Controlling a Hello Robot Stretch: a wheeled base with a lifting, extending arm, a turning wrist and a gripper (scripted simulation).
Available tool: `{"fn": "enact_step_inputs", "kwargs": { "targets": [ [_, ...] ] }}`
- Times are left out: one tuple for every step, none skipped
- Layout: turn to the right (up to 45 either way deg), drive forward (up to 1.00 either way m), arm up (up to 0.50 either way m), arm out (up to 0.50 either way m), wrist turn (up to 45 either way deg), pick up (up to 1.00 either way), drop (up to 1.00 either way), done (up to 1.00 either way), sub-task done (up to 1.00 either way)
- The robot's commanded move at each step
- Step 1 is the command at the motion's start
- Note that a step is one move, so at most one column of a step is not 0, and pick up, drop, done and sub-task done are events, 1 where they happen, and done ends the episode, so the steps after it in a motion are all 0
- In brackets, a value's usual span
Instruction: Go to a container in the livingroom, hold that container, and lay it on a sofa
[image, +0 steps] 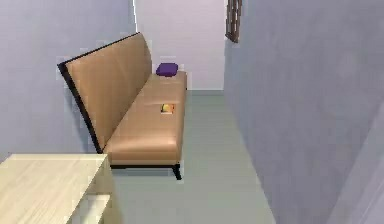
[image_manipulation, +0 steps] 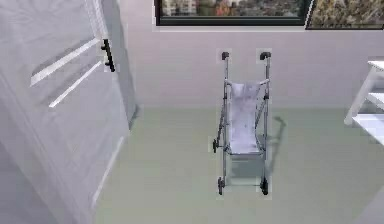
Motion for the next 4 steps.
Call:
{"fn": "enact_step_inputs", "kwargs": {
  "targets": [
    [45.0, 0.00, 0.00, 0.00, 0.0, 0.00, 0.00, 0.00, 0.00],
    [45.0, 0.00, 0.00, 0.00, 0.0, 0.00, 0.00, 0.00, 0.00],
    [0.0, 1.00, 0.00, 0.00, 0.0, 0.00, 0.00, 0.00, 0.00],
    [3.0, 0.00, 0.00, 0.00, 0.0, 0.00, 0.00, 0.00, 0.00]
  ]
}}
